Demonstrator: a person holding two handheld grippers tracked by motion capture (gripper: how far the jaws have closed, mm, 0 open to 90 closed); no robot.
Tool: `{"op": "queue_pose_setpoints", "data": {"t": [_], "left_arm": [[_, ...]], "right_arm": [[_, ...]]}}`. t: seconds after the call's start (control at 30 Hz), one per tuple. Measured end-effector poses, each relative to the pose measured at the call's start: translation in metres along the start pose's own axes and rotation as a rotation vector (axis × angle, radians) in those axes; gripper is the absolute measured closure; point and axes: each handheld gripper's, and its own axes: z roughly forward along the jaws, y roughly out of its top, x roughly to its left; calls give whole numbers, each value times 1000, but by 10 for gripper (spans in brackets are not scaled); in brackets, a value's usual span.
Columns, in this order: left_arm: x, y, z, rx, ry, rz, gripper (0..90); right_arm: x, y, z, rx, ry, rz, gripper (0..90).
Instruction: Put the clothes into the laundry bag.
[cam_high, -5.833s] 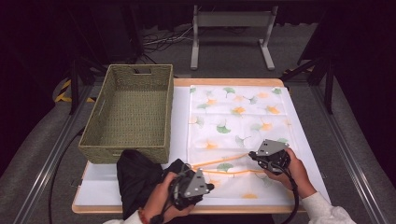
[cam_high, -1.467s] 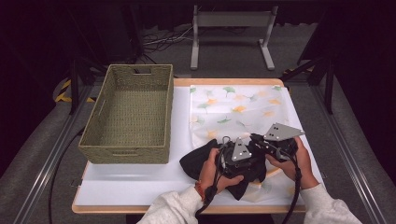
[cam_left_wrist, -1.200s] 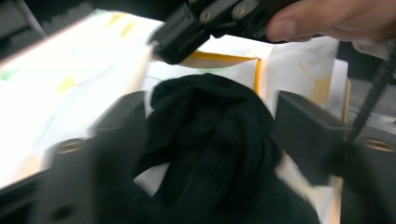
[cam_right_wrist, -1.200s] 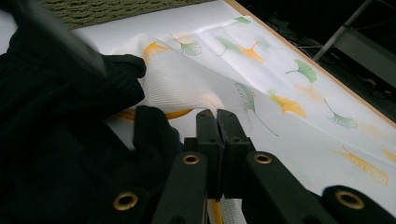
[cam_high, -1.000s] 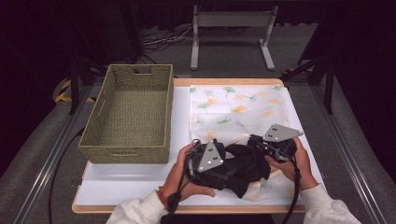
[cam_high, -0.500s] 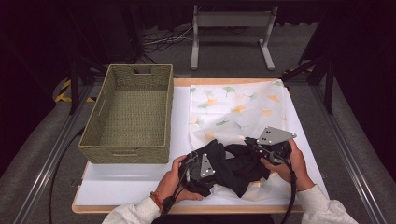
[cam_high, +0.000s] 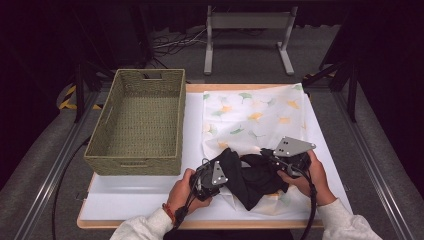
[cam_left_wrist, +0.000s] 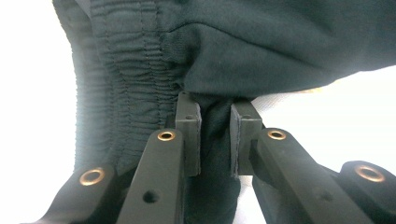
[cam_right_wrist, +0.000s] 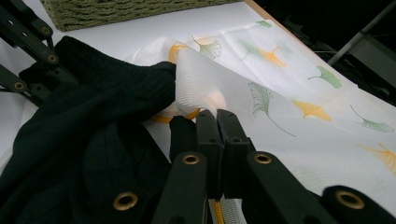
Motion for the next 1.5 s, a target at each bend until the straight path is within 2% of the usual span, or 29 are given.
{"op": "queue_pose_setpoints", "data": {"t": [0.03,0.17,0.2,0.27,0.3,0.5,0.53,0.6,0.67,0.73,0.8,0.83,0.97,1.03,1.2,1.4,1.5], "left_arm": [[0,0,0,0,0,0,777],[5,6,-20,-95,-36,-28,777],[6,9,-25,-118,-50,-26,780],[4,12,-27,-126,-58,-21,781],[2,17,-28,-143,-59,-4,785],[-5,40,-26,-200,-91,24,795],[-5,40,-26,-200,-91,24,795],[-10,51,-21,-219,-100,34,795],[-11,55,-18,-229,-96,32,796],[-12,63,-13,-248,-94,4,796],[-12,73,-14,-262,-88,-2,796],[-13,77,-14,-264,-91,-4,796],[-15,81,-12,-229,-88,31,795],[-12,82,-13,-225,-101,9,794],[-11,84,-5,-224,-109,4,794],[-5,79,17,-224,-95,-73,794],[-2,78,26,-226,-71,-125,792]], "right_arm": [[0,0,0,0,0,0,894],[-1,1,-1,-5,-2,9,894],[-2,1,-2,-9,1,13,894],[-2,1,-2,-9,1,14,894],[-3,3,-2,-15,1,13,894],[-1,10,-2,-29,4,10,894],[-1,11,-2,-31,7,11,894],[1,14,-1,-36,12,5,894],[1,15,-1,-38,14,4,895],[4,18,0,-40,19,-4,895],[6,21,0,-43,20,-5,894],[7,22,-1,-44,21,-7,894],[9,25,-2,-46,19,-17,894],[9,25,-2,-39,20,-16,894],[9,25,-2,-37,15,-11,894],[11,26,-1,-36,30,-12,894],[12,26,-1,-36,37,-15,895]]}}
